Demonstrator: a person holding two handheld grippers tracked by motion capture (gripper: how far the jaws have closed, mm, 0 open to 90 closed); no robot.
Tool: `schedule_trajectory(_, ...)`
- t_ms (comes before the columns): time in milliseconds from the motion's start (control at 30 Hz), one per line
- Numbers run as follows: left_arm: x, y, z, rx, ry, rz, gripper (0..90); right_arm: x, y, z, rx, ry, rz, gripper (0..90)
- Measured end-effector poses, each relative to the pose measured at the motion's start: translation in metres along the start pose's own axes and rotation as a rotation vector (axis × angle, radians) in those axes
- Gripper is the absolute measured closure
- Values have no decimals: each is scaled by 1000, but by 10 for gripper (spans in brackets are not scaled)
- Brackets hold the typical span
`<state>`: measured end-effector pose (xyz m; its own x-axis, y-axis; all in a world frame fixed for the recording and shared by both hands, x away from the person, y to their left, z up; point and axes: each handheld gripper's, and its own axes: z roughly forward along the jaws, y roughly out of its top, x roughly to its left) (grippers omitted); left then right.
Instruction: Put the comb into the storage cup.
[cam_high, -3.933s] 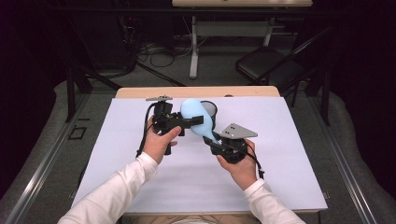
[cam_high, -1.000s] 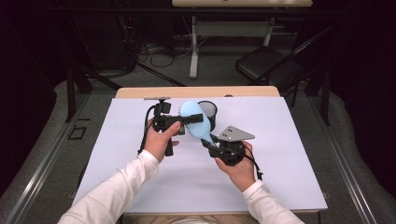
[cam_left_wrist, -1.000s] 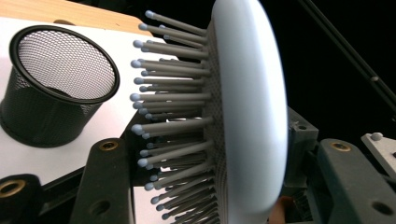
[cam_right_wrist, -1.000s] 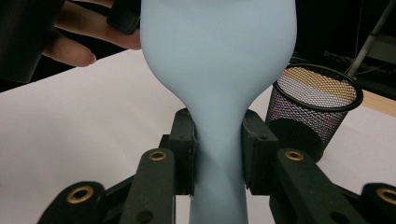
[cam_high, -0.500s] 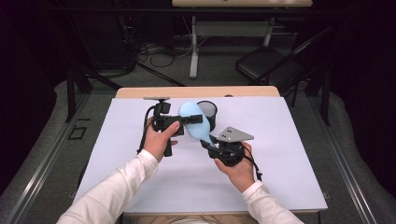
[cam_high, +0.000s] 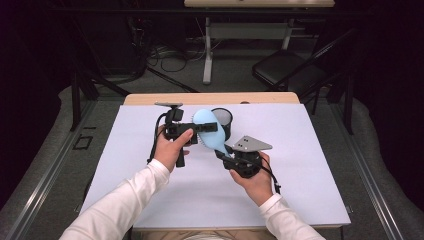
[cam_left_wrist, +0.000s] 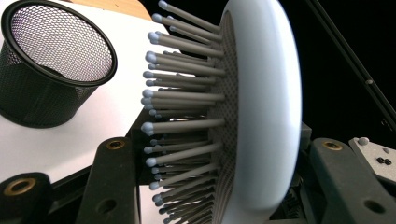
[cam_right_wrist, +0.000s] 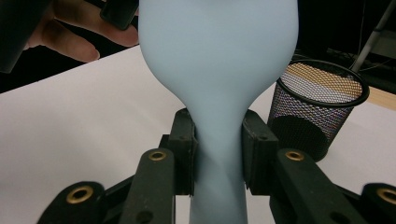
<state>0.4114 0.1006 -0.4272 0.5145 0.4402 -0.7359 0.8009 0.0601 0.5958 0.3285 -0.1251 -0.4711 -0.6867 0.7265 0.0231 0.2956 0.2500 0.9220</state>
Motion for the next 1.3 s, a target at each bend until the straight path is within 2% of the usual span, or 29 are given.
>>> schedule_trajectory(500,0,2,2,17,19,-20,482,-2,0,1,6,5,18,691)
schedule_trajectory(600,0,2,2,15,18,-40,482,-2,0,1,5,6,19,689)
schedule_trajectory(867,3,3,3,20,26,-58,482,-2,-1,2,18,8,21,671)
schedule_trajectory(1300,7,4,4,24,36,-54,481,-3,-1,4,29,16,37,598)
